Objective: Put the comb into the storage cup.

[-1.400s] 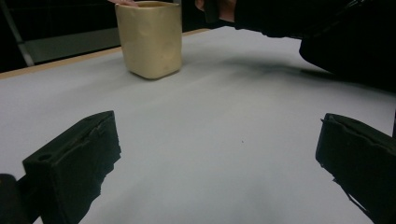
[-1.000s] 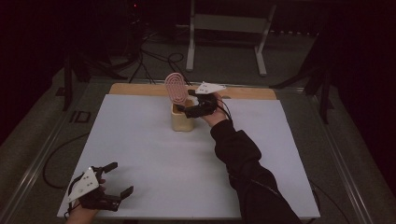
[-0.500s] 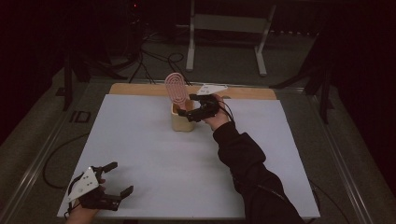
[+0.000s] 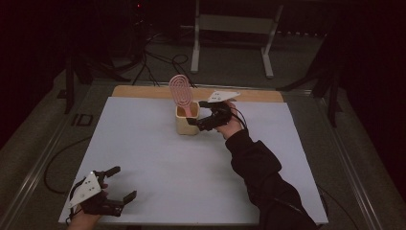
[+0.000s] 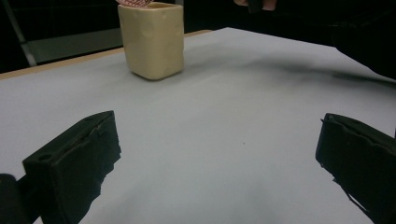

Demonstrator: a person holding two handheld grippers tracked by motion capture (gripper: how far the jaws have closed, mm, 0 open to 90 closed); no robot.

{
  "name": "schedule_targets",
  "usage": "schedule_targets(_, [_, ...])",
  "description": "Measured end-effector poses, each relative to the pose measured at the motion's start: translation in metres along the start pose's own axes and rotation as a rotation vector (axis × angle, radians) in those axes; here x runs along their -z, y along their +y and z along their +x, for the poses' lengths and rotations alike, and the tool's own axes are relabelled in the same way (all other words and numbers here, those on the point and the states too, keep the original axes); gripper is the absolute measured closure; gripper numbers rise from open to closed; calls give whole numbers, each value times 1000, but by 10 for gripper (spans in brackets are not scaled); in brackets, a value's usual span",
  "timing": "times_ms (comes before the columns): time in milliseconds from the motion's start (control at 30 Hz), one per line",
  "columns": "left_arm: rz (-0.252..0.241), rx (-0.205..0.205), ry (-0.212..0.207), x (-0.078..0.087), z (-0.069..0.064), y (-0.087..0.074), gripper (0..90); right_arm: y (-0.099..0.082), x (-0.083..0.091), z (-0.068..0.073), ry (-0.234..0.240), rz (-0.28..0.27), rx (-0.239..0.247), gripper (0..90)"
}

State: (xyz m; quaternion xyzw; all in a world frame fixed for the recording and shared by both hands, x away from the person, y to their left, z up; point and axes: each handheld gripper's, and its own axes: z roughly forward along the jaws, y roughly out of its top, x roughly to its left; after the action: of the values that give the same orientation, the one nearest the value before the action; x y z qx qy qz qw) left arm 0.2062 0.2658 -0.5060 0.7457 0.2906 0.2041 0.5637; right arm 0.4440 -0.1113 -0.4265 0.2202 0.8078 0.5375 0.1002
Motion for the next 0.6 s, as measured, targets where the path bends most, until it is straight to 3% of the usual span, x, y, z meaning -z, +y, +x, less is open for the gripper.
schedule_targets(600, [3, -4, 4, 1, 0, 0, 0, -26, 48, 9, -16, 2, -17, 99])
